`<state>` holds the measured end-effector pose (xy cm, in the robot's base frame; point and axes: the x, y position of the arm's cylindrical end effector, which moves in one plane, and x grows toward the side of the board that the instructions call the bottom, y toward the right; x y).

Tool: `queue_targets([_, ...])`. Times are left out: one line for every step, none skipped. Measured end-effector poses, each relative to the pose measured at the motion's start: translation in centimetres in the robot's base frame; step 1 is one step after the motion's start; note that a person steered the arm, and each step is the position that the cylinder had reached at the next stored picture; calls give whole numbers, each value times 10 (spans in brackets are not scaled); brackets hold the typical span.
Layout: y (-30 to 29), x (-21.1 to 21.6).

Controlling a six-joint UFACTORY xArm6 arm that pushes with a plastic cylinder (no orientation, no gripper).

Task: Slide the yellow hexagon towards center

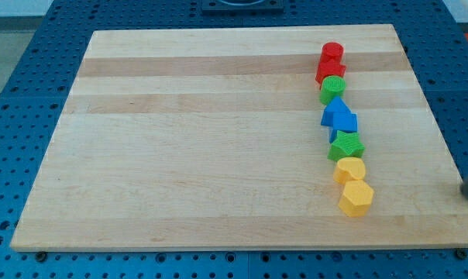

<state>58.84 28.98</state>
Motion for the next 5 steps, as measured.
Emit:
queue_targets([-45, 28])
queue_targets([-87, 16])
queue_targets([-132, 10])
queue_targets([-178, 10])
queue_targets([-206, 10])
